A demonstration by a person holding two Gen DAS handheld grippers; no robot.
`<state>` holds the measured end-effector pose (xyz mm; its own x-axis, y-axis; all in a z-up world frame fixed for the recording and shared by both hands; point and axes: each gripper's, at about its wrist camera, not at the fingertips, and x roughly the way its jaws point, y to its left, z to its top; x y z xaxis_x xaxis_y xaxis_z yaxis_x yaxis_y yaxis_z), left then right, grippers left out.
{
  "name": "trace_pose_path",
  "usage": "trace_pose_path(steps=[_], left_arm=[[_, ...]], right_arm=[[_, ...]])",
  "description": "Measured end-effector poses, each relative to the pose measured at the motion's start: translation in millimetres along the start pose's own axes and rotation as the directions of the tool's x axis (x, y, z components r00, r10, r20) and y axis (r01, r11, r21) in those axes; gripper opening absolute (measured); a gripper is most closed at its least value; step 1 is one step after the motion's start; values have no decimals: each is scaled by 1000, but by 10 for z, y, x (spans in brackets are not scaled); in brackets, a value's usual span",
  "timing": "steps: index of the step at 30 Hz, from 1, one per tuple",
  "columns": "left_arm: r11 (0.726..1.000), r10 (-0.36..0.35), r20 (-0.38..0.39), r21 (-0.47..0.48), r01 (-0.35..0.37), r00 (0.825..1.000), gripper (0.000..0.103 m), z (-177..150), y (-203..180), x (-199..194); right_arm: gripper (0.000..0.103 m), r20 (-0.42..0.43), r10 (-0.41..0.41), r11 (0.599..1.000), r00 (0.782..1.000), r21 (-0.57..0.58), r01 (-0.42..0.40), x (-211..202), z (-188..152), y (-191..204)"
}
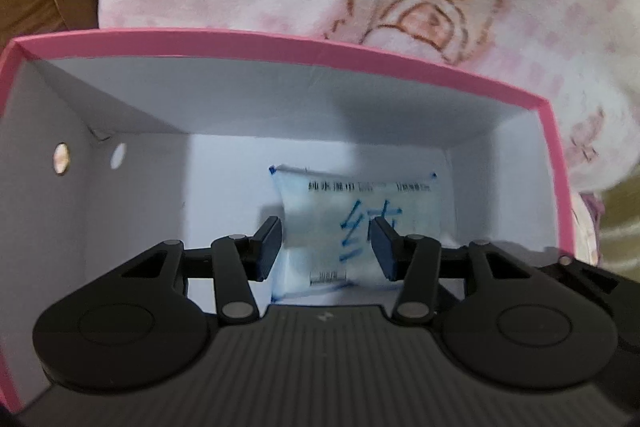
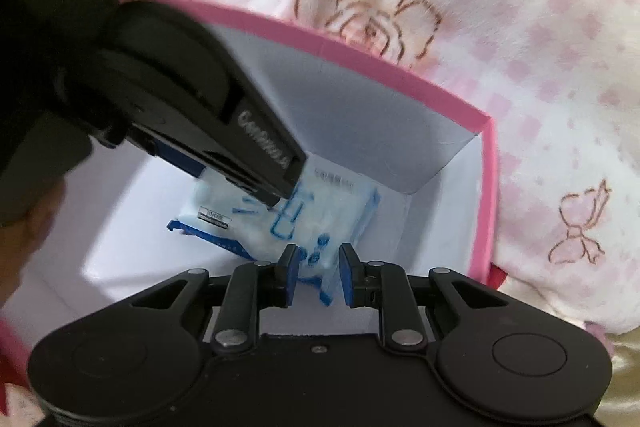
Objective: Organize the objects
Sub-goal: 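Lower the wipes pack into the pink box and open the left gripper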
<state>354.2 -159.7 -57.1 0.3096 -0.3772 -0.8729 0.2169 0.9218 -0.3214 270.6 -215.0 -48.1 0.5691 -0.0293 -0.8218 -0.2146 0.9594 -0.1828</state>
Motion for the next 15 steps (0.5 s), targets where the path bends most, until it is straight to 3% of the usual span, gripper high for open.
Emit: trace_pose_path(steps=[6, 8, 11, 13, 15], left_arm=[[997, -38, 35, 71, 35, 999, 56, -177, -15, -557], [995, -48, 39, 85, 45, 998, 56, -242, -3, -752], [992, -46, 36, 120, 42, 998, 56, -349, 44, -959], [989, -52, 41, 139, 46, 998, 56, -403, 60, -1157], [987, -56, 51, 155, 48, 997, 56, -447, 89, -1359]], right_arm=[[45, 80, 80, 989, 994, 121, -90, -528, -203, 9], [47, 101, 95, 982, 990, 152, -109, -678, -309, -64], [47, 113, 181, 956, 977, 214, -202, -864, -451, -244], [47, 130, 199, 948, 971, 227, -224, -1075, -576, -187], [47, 149, 193, 952, 970, 211, -222, -1184, -496, -123]])
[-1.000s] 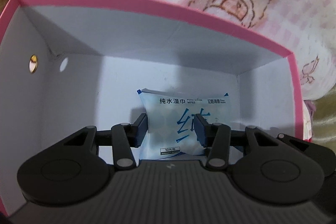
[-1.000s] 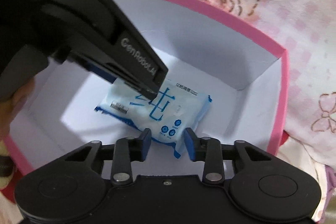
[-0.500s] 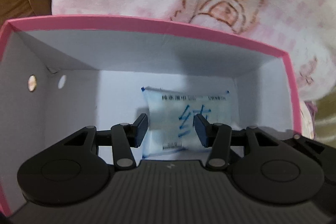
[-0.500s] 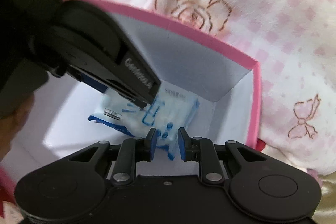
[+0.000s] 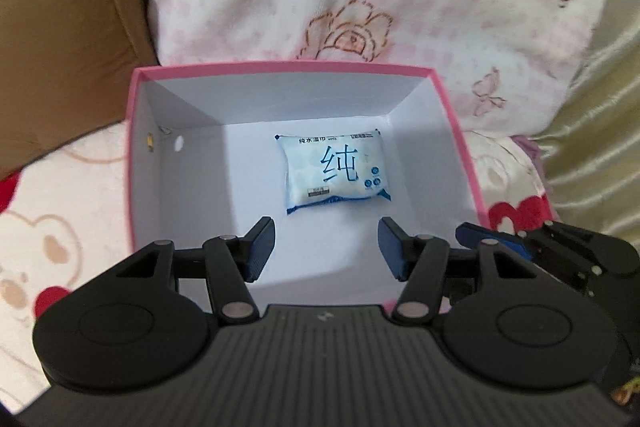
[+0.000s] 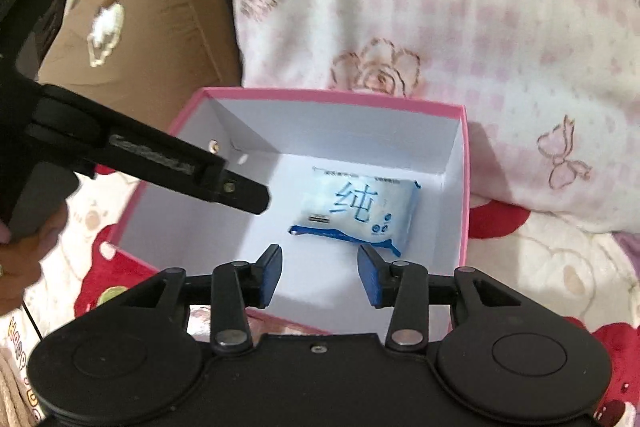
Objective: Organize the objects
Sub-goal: 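Lower the wipes pack into the pink box and open the left gripper, then withdraw the left gripper from the box and move toward the green yarn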
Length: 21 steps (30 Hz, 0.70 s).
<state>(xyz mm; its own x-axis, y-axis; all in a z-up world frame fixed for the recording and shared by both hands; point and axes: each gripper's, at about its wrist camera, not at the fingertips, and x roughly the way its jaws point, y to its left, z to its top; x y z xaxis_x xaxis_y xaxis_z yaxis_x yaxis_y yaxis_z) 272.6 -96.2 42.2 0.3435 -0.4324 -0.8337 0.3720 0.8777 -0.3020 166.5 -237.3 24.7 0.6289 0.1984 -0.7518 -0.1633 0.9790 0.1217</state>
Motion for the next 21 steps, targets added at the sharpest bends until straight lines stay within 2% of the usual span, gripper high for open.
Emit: trace_pose_path(steps=[2, 5, 9, 16, 18, 21], left_arm=[[1000, 5, 11, 23, -5, 1000, 58, -61, -11, -151], [999, 9, 19, 46, -10, 1000, 59, -167, -20, -375], [998, 14, 42, 61, -16, 999, 59, -282, -23, -560], [994, 12, 53, 105, -18, 999, 64, -489, -20, -848], [992, 16, 57, 124, -23, 998, 66, -562, -30, -915], [990, 4, 54, 139, -11, 999, 67, -662, -36, -1014]], right_arm=[[48, 13, 7, 1000, 1000, 1, -7, -124, 53, 1], [59, 22, 10, 1000, 1000, -15, -9, -172, 60, 86], [61, 27, -42, 995, 999, -85, 44, -471, 2, 295], [71, 55, -41, 997, 998, -58, 44, -709, -42, 396], [79, 62, -49, 998, 997, -47, 52, -763, -78, 426], [80, 65, -68, 996, 996, -59, 72, -815, -157, 501]])
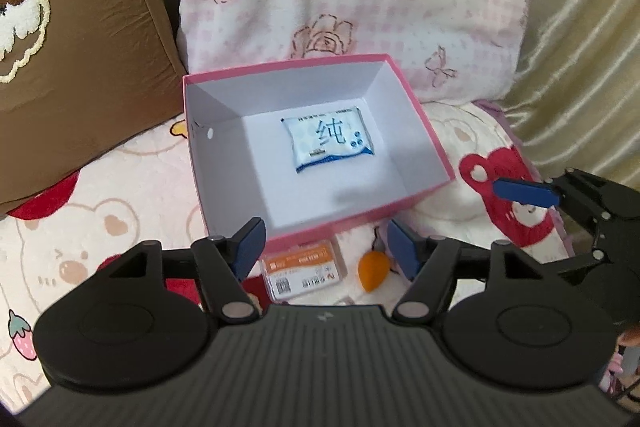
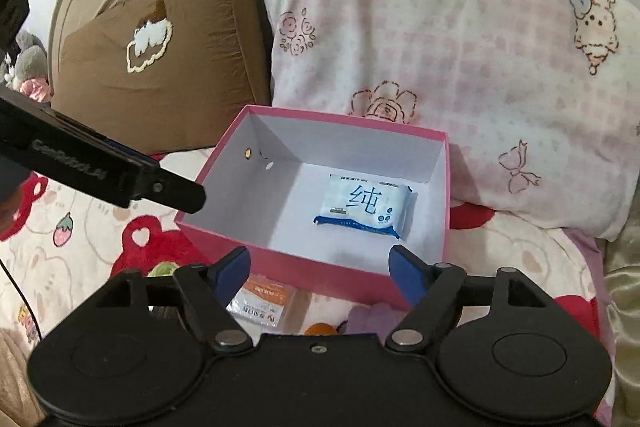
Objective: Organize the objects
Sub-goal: 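Withdraw the left gripper from the box and move toward the green yarn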
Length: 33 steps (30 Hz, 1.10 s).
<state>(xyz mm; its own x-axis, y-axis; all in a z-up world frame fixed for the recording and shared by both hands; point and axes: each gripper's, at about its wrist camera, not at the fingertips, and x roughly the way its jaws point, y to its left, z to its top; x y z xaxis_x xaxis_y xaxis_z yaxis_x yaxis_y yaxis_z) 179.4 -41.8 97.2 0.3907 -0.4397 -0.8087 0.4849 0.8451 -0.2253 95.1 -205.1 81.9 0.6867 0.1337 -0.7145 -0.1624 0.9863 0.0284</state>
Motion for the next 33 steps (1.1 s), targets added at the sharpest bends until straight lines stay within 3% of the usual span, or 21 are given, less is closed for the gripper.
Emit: trace_pose_path(steps=[7, 9, 13, 17, 23, 29, 33], left_arm=[[999, -24, 17, 32, 24, 1000, 72, -183, -70, -267], [998, -16, 47, 66, 12, 999, 81, -237, -114, -375], [996, -46, 56, 74, 42, 997, 86, -319, -138, -560], [993, -25, 93, 118, 14, 995, 96, -460, -206, -776], [990, -59, 48, 134, 52, 997, 98, -694, -187, -815], [994, -78, 17, 83, 76, 997, 99, -840, -97, -756], [991, -110, 2, 76, 109, 994, 99, -905, -100, -743]], right_arm=[[88, 6, 10, 1000, 1000, -13, -10, -196, -94, 141], [94, 9, 6, 1000, 1000, -15, -6, -243, -111, 172], [94, 6, -8, 999, 1000, -42, 8, -334, -147, 240], [95, 1, 8, 999, 1000, -34, -8, -461, -214, 254], [96, -33, 11, 1000, 999, -18, -11, -572, -426, 260], [96, -143, 200, 978, 969, 96, -187, -569, -481, 217], [99, -167, 231, 972, 959, 94, -218, -557, -493, 288]])
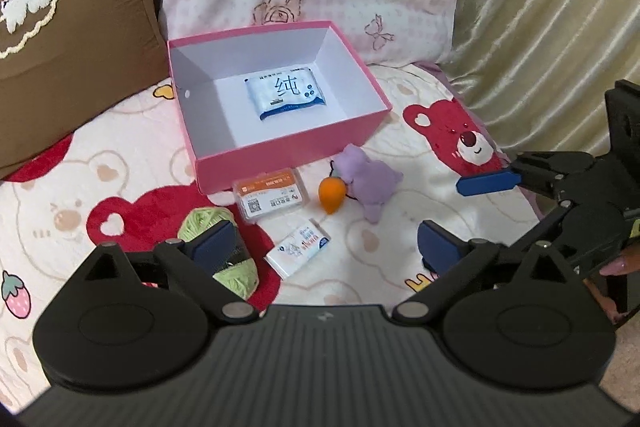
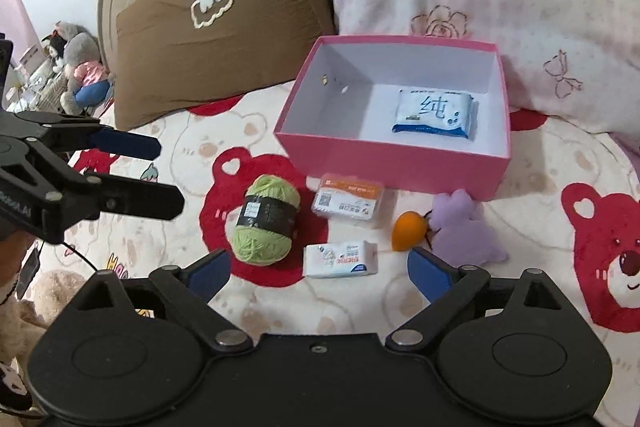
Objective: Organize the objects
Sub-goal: 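Withdraw the left gripper from the box and move toward the green yarn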
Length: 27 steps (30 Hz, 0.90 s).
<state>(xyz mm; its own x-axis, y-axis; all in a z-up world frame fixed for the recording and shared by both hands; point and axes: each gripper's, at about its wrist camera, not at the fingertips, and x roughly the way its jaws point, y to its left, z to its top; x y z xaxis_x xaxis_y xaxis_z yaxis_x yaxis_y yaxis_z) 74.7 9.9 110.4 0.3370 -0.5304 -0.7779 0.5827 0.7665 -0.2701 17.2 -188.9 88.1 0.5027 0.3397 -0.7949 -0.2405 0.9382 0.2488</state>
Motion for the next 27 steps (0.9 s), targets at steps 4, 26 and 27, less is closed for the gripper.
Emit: trace_pose_path(steps=[4, 26, 27], left_arm=[[1000, -3, 3, 6, 3, 1000, 100, -48, -16, 10], [983, -48, -121, -179, 26, 991, 103, -437, 609, 674], [983, -45, -118, -184, 22, 992, 103, -459, 641, 695]], right_arm=[[101, -23, 44, 999, 999, -24, -45, 23, -10, 96], [101, -29, 73, 996, 997, -57, -75, 459, -114, 230], [101, -30, 69, 997, 997, -42, -70, 510, -121, 225]])
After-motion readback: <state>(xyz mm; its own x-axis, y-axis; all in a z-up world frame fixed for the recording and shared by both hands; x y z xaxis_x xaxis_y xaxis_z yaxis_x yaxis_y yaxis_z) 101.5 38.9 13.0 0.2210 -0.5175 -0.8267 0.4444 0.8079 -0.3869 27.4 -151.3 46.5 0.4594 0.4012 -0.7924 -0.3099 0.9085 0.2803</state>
